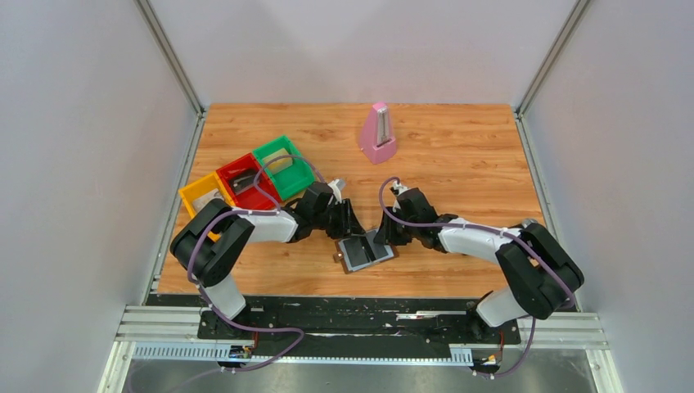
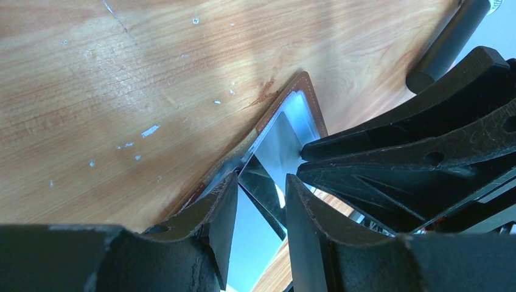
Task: Take the credit cards out of the card holder
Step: Remove the credit card from the card holder.
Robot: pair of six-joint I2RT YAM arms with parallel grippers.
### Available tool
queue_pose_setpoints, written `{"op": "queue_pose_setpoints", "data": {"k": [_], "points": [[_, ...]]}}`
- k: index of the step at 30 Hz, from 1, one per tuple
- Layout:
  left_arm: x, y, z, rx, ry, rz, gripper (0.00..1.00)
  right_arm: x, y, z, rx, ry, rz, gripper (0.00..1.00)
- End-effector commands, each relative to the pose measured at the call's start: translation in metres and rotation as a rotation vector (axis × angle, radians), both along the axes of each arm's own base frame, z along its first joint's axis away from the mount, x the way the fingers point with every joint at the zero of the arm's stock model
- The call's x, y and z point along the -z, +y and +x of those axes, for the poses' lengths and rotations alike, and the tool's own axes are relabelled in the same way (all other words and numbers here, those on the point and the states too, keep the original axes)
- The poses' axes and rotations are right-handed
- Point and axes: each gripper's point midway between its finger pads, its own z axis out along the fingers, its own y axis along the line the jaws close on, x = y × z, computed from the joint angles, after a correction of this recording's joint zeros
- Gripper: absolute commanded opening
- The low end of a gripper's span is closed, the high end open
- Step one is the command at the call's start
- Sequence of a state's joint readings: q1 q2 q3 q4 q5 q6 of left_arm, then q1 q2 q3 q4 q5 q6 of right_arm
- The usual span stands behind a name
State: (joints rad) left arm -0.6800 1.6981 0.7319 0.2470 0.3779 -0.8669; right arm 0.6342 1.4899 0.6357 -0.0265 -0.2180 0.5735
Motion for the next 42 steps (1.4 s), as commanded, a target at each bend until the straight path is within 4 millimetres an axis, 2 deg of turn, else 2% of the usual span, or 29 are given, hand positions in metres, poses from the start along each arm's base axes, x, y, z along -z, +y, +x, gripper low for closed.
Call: {"op": "queue_pose_setpoints", "data": {"k": [1,3,8,22,28,36,42], "points": [[0.012,0.011,-0.001,-0.024,0.000,0.078,0.44,-0.018,-0.006,0.010,0.012,-0.050,-0.014,0.25],[0.012,0.012,-0.002,-0.023,0.002,0.078,0.45,-0.022,-0.008,0.013,0.019,-0.061,-0.014,0.25],[0.012,0.012,-0.003,-0.023,0.003,0.078,0.45,-0.009,-0.012,0.012,0.018,-0.035,-0.036,0.25],[0.019,0.009,-0.009,-0.009,0.022,0.073,0.45,0.013,-0.014,-0.010,0.012,0.042,-0.009,0.24],[0.016,0.004,-0.009,0.003,0.026,0.047,0.45,0.016,-0.015,-0.014,0.016,0.051,-0.007,0.24],[0.010,-0.004,-0.012,0.021,0.039,-0.004,0.39,0.017,-0.015,-0.014,0.016,0.055,-0.006,0.24],[0.004,-0.007,-0.015,0.035,0.047,-0.030,0.25,0.018,-0.016,-0.014,0.021,0.056,-0.010,0.24]]}}
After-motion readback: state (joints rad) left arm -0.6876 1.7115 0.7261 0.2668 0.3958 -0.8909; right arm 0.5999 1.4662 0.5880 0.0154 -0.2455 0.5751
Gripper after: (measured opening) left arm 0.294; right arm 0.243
